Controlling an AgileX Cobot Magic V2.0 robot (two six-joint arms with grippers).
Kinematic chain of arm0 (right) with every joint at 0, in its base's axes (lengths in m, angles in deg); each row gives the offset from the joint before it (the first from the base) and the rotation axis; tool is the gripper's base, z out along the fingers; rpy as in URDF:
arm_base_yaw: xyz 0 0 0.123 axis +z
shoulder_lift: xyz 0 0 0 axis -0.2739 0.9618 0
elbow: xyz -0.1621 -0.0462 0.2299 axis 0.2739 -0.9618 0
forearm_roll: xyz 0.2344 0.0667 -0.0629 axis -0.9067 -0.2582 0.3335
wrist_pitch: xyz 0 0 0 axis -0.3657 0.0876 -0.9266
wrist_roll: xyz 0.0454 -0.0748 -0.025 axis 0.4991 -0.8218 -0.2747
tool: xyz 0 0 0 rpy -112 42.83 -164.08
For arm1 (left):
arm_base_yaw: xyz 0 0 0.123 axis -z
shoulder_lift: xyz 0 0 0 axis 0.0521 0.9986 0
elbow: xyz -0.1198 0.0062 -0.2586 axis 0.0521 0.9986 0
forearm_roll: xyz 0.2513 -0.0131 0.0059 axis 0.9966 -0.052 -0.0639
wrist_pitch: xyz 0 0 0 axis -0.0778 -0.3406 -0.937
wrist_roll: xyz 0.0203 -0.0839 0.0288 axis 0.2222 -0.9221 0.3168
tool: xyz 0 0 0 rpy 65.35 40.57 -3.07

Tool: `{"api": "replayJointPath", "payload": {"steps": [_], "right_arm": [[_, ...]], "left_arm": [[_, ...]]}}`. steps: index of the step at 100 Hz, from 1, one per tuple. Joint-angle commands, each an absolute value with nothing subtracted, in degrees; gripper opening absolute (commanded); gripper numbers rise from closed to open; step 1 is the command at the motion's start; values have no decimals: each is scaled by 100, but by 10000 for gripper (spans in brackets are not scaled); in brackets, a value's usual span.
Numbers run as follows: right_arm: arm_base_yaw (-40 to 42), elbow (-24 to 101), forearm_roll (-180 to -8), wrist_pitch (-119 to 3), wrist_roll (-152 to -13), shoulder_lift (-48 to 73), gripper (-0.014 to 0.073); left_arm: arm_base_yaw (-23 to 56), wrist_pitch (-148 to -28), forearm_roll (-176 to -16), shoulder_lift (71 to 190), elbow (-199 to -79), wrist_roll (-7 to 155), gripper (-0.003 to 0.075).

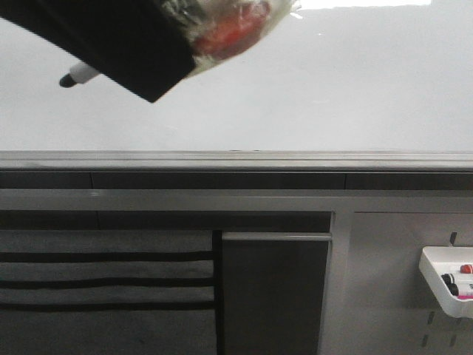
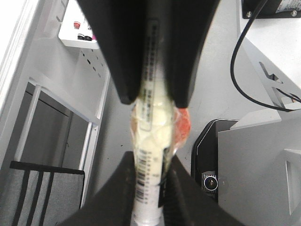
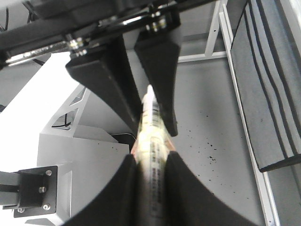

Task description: Write number 3 on whiteboard

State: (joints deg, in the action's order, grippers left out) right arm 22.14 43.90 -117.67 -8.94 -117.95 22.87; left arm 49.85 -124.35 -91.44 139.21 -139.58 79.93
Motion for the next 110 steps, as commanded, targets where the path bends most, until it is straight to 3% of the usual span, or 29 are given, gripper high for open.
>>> {"api": "replayJointPath", "payload": {"steps": [1, 16, 36, 43, 84, 110], "right_arm": [[2215, 4577, -11900, -920, -11858, 2198, 18], [2215, 4577, -11879, -909, -11858, 2198, 3], [2215, 4577, -11850, -924, -11858, 2198, 3], [2215, 4577, -11722, -1006, -11799, 2185, 3], [2177, 4562, -9025, -1838, -9211, 1324, 3], [1099, 3686, -8830, -2346, -8332, 577, 3]], "left_arm": [[5029, -12161, -9304, 13785, -14159, 7969, -18], [5029, -12127, -9304, 13785, -14159, 7969, 10], [5029, -11938, -9215, 13785, -14159, 7969, 279], [4981, -11888, -9106, 13785, -14159, 7969, 332], [3799, -11725, -8771, 12831, -14144, 7332, 338], [2579, -11688, -8771, 12087, -13521, 6854, 338]]}}
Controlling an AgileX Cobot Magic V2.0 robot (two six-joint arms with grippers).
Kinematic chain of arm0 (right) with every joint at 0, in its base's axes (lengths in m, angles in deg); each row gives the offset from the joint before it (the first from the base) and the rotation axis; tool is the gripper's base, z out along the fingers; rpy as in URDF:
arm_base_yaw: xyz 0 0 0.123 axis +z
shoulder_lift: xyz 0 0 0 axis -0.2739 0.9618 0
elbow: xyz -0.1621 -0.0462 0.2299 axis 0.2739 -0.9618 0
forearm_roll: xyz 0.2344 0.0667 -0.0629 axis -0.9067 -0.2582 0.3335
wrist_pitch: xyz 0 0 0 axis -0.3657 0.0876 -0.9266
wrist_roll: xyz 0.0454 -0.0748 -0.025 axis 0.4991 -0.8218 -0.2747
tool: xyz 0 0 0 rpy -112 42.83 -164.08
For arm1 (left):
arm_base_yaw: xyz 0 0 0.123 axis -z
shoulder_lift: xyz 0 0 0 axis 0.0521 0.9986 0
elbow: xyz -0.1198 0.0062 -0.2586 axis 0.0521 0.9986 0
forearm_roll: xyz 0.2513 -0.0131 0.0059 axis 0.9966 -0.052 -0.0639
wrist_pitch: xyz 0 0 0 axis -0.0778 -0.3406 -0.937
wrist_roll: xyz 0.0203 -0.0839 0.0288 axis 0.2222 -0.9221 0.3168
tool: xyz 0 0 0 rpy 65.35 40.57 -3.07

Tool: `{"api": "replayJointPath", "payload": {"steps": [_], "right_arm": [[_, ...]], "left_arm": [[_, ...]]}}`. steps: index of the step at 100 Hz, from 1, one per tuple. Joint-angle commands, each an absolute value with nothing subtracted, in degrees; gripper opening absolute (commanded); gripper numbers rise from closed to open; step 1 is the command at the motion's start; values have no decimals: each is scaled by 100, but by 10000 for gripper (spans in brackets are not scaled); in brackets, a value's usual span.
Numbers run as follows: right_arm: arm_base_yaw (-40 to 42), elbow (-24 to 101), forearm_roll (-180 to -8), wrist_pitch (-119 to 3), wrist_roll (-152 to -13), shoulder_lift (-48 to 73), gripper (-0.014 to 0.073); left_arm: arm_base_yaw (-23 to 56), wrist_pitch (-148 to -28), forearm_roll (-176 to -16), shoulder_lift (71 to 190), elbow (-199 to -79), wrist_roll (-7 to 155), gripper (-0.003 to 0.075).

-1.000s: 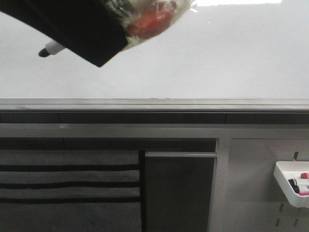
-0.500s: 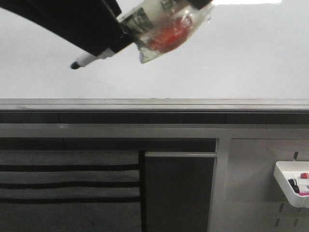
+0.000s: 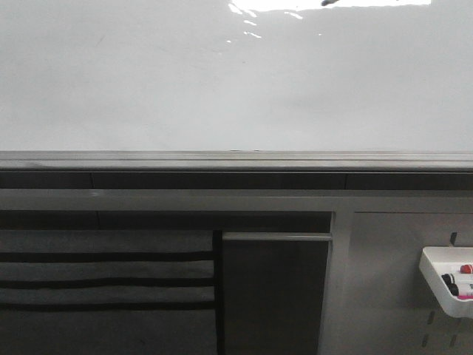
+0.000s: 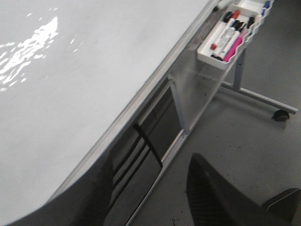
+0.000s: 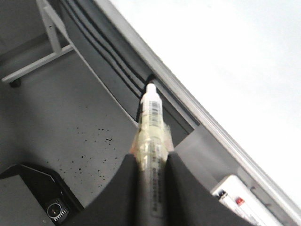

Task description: Write number 3 on whiteboard

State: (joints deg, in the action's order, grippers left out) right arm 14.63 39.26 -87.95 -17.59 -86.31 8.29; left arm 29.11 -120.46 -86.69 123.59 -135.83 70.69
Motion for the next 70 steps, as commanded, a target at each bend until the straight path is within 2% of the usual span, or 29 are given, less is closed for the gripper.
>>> {"api": "replayJointPath", "payload": {"steps": [1, 22, 46, 70], "right_arm": [[1073, 3653, -8849, -2366, -8332, 567, 3], [884, 3151, -9408, -2762, -8292, 571, 3], [884, 3258, -9992, -3348, -8292, 997, 3], [846, 4836, -9999, -1907, -8285, 2221, 3]], "left_arm": [[2519, -11672, -8771, 12046, -13477, 6827, 338], [1930, -11362, -8897, 11741, -13052, 6580, 338], [1892, -11379, -8922, 11741, -13031, 6580, 338], [1892, -11379, -8922, 11741, -13031, 6580, 338]]}}
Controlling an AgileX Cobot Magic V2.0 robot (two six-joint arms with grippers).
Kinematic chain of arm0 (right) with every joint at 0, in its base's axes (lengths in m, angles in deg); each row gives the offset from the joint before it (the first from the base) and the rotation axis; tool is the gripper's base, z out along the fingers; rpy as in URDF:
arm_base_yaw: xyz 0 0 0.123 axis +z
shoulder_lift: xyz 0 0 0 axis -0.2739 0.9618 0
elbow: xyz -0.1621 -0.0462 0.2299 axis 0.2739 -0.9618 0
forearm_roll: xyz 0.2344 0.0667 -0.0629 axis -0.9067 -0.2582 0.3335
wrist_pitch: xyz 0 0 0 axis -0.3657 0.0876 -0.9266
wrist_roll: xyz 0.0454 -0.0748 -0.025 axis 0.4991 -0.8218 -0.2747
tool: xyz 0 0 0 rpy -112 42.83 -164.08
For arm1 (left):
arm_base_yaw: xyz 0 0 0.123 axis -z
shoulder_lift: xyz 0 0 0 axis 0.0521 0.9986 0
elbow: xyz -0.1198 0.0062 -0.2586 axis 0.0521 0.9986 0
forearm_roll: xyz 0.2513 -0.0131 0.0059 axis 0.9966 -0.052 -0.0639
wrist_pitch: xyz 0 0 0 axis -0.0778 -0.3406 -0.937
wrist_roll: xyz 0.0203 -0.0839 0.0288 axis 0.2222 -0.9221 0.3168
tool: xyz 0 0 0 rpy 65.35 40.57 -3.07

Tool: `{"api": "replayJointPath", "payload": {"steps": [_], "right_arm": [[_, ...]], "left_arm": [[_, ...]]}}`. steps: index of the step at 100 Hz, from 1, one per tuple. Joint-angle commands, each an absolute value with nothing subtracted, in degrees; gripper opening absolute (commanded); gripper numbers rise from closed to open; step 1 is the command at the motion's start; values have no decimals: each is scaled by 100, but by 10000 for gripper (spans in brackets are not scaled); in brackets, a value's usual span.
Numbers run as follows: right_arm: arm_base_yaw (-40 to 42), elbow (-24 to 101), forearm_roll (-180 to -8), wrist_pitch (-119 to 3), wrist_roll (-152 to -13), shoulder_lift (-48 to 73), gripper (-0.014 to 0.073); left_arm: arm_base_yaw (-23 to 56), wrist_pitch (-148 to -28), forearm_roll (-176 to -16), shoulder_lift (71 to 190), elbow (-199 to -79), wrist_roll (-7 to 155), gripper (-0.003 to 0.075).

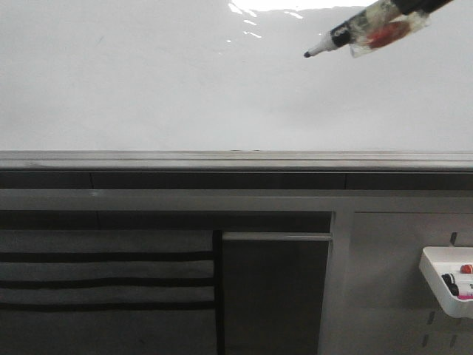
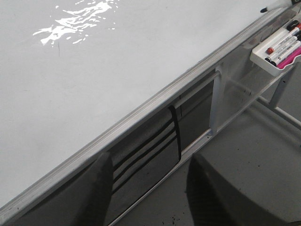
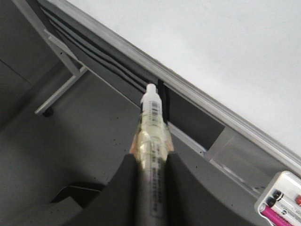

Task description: Write number 3 on whiteboard

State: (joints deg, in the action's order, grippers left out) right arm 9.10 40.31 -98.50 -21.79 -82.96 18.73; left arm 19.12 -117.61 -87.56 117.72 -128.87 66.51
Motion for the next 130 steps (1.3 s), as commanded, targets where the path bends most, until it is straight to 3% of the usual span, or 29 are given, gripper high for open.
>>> {"api": "replayJointPath", "payload": {"steps": [1, 18, 32, 67, 89, 107, 130], "right_arm": [[819, 4943, -10030, -1840, -8285, 2298, 3], [489, 5967, -10666, -1347, -8590, 3156, 3], [449, 6278, -10724, -1700, -8687, 3645, 3], [449, 6306, -10724, -2735, -8687, 4297, 3], [353, 6306, -10043, -2820, -8447, 4283, 3], [261, 6127, -10084, -2206, -8377, 4155, 3], [621, 5982, -10262, -2949, -8387, 4423, 3]], "left_arm": [[1892, -11379, -8922, 11741, -13031, 6580, 338], [1892, -11379, -8922, 11741, -13031, 6580, 338], [1892, -11379, -8922, 11741, -13031, 6580, 338], [1892, -11379, -8922, 11741, -13031, 6580, 338], [1892, -11368, -8922, 11741, -13031, 6580, 338], [1892, -11368, -8922, 11741, -13031, 6580, 338], [1892, -11368, -8922, 11741, -13031, 6580, 338]]}}
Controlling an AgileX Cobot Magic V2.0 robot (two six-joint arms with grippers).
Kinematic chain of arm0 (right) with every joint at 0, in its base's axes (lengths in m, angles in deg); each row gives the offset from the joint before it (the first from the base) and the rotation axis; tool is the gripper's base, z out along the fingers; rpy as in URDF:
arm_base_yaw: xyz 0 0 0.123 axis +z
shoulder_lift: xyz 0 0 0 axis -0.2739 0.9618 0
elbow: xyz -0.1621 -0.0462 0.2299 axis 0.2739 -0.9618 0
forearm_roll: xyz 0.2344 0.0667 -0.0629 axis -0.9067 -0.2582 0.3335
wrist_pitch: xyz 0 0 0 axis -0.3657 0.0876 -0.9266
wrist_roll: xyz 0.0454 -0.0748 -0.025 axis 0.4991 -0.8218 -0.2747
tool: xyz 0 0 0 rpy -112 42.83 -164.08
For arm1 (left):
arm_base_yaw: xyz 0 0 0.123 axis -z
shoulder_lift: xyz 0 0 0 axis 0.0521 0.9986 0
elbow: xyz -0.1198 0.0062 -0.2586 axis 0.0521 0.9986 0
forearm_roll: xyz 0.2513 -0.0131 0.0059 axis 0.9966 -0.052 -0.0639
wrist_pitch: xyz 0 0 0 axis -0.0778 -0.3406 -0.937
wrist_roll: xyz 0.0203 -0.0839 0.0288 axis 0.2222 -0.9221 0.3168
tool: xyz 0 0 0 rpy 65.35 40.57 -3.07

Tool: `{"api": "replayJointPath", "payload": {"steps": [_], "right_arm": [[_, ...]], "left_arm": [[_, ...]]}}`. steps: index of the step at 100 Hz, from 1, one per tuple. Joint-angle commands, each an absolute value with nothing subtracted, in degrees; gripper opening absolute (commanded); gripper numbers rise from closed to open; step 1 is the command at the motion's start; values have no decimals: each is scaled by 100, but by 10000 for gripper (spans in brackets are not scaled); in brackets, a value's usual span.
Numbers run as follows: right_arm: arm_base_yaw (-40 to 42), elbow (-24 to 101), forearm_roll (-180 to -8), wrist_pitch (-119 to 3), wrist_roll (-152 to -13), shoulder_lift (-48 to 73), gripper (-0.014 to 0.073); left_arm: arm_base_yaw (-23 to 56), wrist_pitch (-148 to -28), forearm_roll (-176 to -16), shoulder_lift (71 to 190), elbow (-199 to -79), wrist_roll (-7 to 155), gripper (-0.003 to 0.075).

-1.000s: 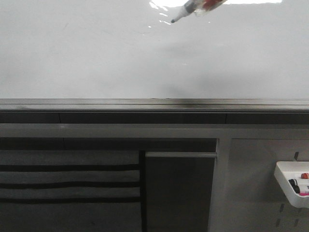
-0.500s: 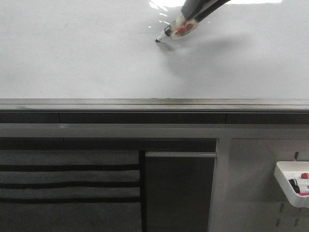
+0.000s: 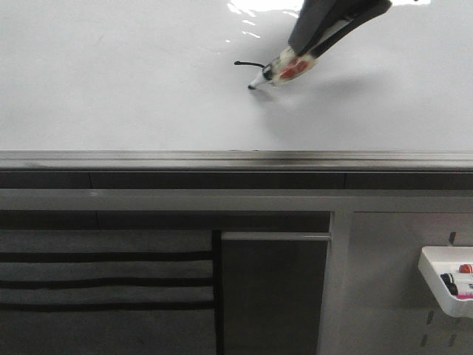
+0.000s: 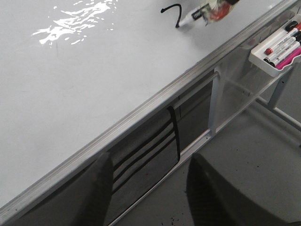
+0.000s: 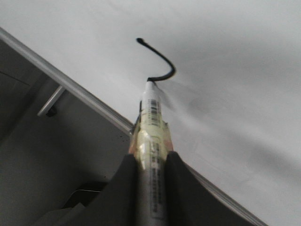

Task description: Write number 3 on whiteboard

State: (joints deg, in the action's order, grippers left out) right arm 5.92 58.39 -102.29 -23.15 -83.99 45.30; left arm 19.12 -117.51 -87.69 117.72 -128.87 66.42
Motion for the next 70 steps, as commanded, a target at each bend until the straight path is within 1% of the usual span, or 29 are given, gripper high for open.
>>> {"api": "replayJointPath", "payload": {"steps": [1, 15, 26, 37, 50, 60, 70], "right_arm": [[621, 5981, -10261, -2949, -8377, 4423, 3], [331, 5991, -10201, -2405, -8364, 4173, 3], [321, 5760, -10253, -2017, -8374, 4100, 3], [619, 5491, -10465, -2649, -8401, 4198, 3], [945, 5646, -10492, -3146, -8401, 4355, 3], [955, 5945, -10557, -2350, -8451, 4185, 3], [971, 5658, -10853, -2140, -8999, 3642, 3]], "left_arm": [[1892, -11368, -8922, 11741, -13031, 6580, 338], [1892, -11368, -8922, 11741, -13031, 6580, 338], [1892, -11368, -8922, 11741, -13031, 6580, 338], [1892, -11368, -8922, 11741, -13031, 6580, 338], [1892, -11368, -8922, 11741, -13031, 6580, 338], [1892, -11368, -8922, 11741, -13031, 6580, 338], [1892, -11368, -8922, 11741, -13031, 6580, 338]]}}
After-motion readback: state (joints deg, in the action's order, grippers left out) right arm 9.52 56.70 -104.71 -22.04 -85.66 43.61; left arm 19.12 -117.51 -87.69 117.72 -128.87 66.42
